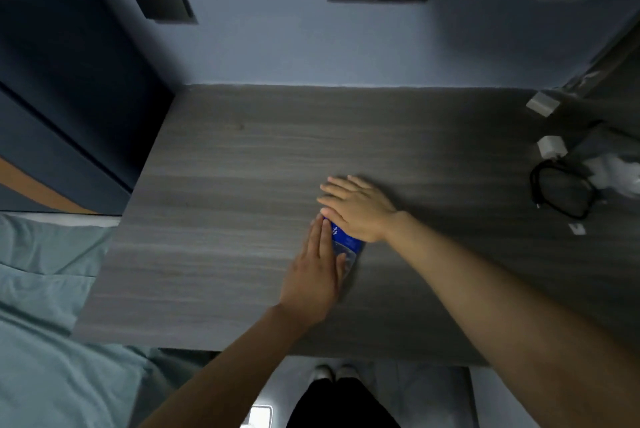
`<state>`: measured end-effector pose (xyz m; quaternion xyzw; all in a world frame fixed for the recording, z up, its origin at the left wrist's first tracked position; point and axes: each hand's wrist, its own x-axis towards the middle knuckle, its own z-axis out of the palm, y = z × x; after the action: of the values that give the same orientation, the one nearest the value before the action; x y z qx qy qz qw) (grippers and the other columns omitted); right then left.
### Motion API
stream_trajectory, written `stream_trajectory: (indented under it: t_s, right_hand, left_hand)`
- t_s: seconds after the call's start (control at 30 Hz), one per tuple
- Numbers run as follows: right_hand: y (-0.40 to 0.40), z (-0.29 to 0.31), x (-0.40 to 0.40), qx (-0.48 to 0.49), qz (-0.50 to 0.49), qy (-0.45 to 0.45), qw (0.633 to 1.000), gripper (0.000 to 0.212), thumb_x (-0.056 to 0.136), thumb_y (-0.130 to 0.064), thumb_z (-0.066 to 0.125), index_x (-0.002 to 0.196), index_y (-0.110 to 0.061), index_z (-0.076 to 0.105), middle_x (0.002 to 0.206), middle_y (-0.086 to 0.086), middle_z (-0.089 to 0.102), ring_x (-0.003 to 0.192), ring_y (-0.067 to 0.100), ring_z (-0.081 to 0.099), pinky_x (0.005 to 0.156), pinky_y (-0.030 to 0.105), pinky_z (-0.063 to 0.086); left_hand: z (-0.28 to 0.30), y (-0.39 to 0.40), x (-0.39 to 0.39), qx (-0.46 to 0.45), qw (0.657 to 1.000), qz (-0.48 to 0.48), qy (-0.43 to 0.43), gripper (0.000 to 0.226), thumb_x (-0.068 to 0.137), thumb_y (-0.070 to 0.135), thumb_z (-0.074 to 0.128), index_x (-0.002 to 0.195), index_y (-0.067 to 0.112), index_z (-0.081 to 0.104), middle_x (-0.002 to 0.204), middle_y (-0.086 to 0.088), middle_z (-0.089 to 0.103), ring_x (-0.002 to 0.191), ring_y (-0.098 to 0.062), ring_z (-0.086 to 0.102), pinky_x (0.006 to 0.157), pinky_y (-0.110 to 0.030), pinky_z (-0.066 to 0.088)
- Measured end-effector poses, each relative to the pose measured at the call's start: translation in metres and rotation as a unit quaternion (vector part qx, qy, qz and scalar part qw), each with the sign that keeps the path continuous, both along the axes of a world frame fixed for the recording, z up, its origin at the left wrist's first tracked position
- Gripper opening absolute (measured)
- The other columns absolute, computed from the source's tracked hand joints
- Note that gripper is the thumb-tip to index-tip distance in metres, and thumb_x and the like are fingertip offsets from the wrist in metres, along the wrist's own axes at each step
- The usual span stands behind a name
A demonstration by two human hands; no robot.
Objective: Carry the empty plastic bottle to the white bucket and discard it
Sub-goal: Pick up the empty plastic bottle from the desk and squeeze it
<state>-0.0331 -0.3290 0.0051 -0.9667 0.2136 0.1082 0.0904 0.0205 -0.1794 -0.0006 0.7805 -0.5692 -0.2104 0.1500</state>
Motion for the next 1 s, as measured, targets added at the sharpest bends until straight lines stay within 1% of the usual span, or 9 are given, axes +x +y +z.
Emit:
stream_trajectory:
  t_s: [0.1,0.2,0.4,0.5,0.6,0.73,0.87,0.93,1.0]
  right_hand:
    - [-0.002,-0.012,0.001,-0.035,0.034,-0.005,0.999,0.053,0.095,-0.043,0.019,0.141,-0.02,0.031,0.153,0.001,0.031,0.144,0.017,0.018,0.118,0.039,0.008]
    - [0.001,-0.024,-0.002,-0.054,0.052,-0.008,0.997,0.054,0.095,-0.041,0.018,0.143,-0.02,0.025,0.154,0.004,0.028,0.144,0.02,0.018,0.118,0.039,0.007]
    - [0.004,-0.029,-0.005,-0.084,0.058,-0.007,0.995,0.057,0.092,-0.038,0.012,0.143,-0.017,0.026,0.153,0.006,0.029,0.143,0.022,0.024,0.117,0.041,0.016]
    - [0.0,-0.027,-0.002,-0.056,0.073,-0.017,0.996,0.053,0.096,-0.038,0.018,0.144,-0.018,0.023,0.156,0.006,0.022,0.144,0.021,0.016,0.118,0.038,0.009]
    - [-0.007,-0.024,0.005,-0.043,0.077,-0.021,0.996,0.05,0.096,-0.038,0.021,0.142,-0.02,0.028,0.155,0.004,0.025,0.144,0.02,0.017,0.117,0.038,0.011]
    - [-0.008,-0.031,0.007,-0.061,0.063,-0.017,0.996,0.054,0.095,-0.042,0.015,0.145,-0.021,0.017,0.157,0.006,0.017,0.146,0.022,0.009,0.118,0.04,0.01]
    - [-0.005,-0.04,0.004,-0.08,0.053,-0.025,0.995,0.06,0.091,-0.043,0.006,0.145,-0.019,0.014,0.156,0.007,0.018,0.145,0.023,0.012,0.118,0.04,0.01]
    - [-0.005,-0.042,0.004,-0.08,0.05,-0.031,0.995,0.061,0.09,-0.043,0.004,0.145,-0.019,0.013,0.157,0.007,0.019,0.145,0.023,0.012,0.118,0.04,0.009]
    - [-0.005,-0.043,0.004,-0.079,0.049,-0.034,0.995,0.06,0.091,-0.043,0.004,0.146,-0.019,0.011,0.157,0.006,0.017,0.145,0.022,0.01,0.118,0.039,0.009]
  left_hand:
    - [-0.009,0.001,0.001,0.022,0.999,0.001,-0.034,0.061,0.097,0.034,0.022,0.145,0.006,-0.002,0.158,-0.012,-0.004,0.147,-0.02,-0.003,0.117,-0.025,-0.002]
    - [-0.017,-0.003,0.0,0.047,0.997,-0.007,-0.059,0.061,0.097,0.036,0.018,0.145,0.006,-0.004,0.158,-0.012,-0.006,0.146,-0.02,-0.01,0.113,-0.028,-0.012]
    - [-0.024,-0.007,-0.003,0.1,0.991,-0.017,-0.088,0.062,0.096,0.039,0.012,0.142,0.006,-0.015,0.156,-0.013,-0.016,0.135,-0.019,-0.027,0.112,-0.033,-0.016]
    - [-0.021,-0.007,-0.002,0.123,0.988,-0.032,-0.093,0.062,0.096,0.039,0.01,0.138,0.006,-0.021,0.154,-0.015,-0.021,0.136,-0.021,-0.028,0.114,-0.033,-0.014]
    - [-0.019,-0.007,-0.003,0.127,0.987,-0.033,-0.096,0.063,0.096,0.04,0.01,0.138,0.005,-0.022,0.151,-0.014,-0.026,0.136,-0.024,-0.029,0.114,-0.035,-0.015]
    - [-0.023,-0.006,-0.012,0.134,0.985,-0.032,-0.099,0.063,0.094,0.041,0.005,0.137,0.006,-0.024,0.146,-0.012,-0.032,0.135,-0.024,-0.031,0.113,-0.035,-0.016]
    - [-0.03,-0.005,-0.014,0.123,0.987,-0.023,-0.096,0.066,0.085,0.045,-0.006,0.135,0.007,-0.026,0.144,-0.011,-0.034,0.137,-0.025,-0.03,0.114,-0.038,-0.017]
    - [-0.032,-0.005,-0.013,0.114,0.99,-0.02,-0.085,0.063,0.089,0.045,-0.002,0.134,0.009,-0.027,0.143,-0.008,-0.035,0.136,-0.024,-0.031,0.114,-0.037,-0.017]
    - [-0.032,-0.004,-0.01,0.1,0.993,-0.019,-0.06,0.062,0.095,0.042,0.012,0.136,0.011,-0.023,0.144,-0.006,-0.032,0.134,-0.022,-0.032,0.114,-0.036,-0.018]
